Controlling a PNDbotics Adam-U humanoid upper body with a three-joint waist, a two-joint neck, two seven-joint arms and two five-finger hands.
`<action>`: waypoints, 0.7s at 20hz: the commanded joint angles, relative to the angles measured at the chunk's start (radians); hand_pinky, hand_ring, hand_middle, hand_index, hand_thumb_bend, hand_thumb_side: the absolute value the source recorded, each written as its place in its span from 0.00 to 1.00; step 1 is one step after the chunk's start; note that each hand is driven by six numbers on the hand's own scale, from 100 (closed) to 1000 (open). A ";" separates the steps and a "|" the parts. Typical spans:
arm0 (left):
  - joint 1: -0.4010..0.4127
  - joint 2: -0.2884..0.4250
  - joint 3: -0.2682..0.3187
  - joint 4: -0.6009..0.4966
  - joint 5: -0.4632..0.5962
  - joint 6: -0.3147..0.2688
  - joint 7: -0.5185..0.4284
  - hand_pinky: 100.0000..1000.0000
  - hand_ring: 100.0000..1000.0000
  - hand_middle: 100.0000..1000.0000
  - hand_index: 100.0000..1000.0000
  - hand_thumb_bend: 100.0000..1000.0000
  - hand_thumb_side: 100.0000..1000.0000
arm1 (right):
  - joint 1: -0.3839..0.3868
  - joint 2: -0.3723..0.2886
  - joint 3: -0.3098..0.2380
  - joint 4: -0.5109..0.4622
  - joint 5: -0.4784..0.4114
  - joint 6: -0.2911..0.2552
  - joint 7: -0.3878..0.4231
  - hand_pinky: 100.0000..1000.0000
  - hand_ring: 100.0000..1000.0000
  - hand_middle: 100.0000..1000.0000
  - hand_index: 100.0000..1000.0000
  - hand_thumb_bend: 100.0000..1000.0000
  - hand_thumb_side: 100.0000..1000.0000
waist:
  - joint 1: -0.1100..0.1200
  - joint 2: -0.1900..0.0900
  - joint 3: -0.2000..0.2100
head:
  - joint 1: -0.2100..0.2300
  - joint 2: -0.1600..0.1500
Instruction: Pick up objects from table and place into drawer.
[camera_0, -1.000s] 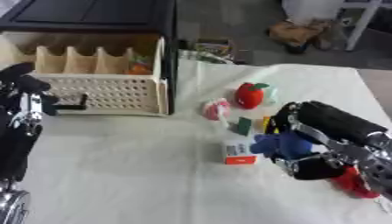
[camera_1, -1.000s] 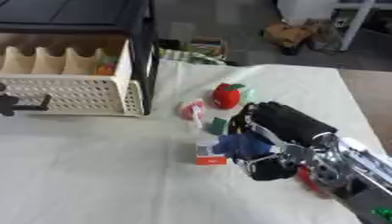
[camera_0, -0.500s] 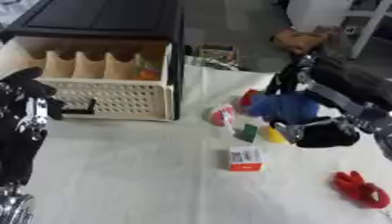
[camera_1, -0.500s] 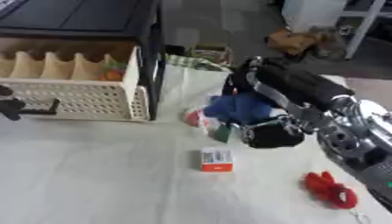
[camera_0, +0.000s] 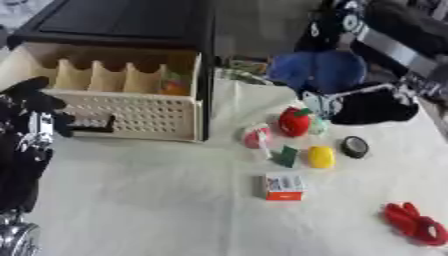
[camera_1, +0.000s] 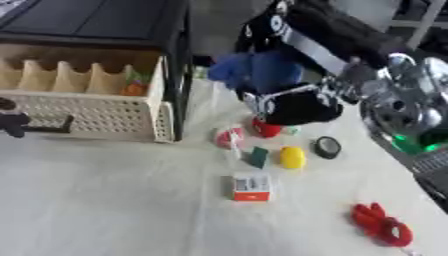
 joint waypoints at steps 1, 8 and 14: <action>-0.017 0.018 -0.003 -0.014 0.005 0.000 -0.006 0.56 0.31 0.46 0.74 0.00 0.42 | -0.055 0.025 -0.019 0.017 0.009 0.028 0.020 0.72 0.41 0.23 0.42 0.00 0.04 | 0.004 -0.020 0.005 | -0.007 -0.011; -0.037 0.013 -0.011 -0.014 0.013 -0.001 -0.018 0.56 0.31 0.46 0.74 0.00 0.42 | -0.158 0.142 -0.009 0.179 0.052 0.006 0.016 0.72 0.39 0.23 0.42 0.00 0.04 | 0.002 -0.009 0.028 | -0.030 -0.023; -0.059 0.002 -0.021 -0.014 0.022 0.002 -0.030 0.56 0.31 0.46 0.74 0.00 0.41 | -0.225 0.263 -0.018 0.328 0.141 -0.045 -0.033 0.72 0.39 0.23 0.42 0.00 0.04 | -0.003 0.003 0.056 | -0.060 -0.040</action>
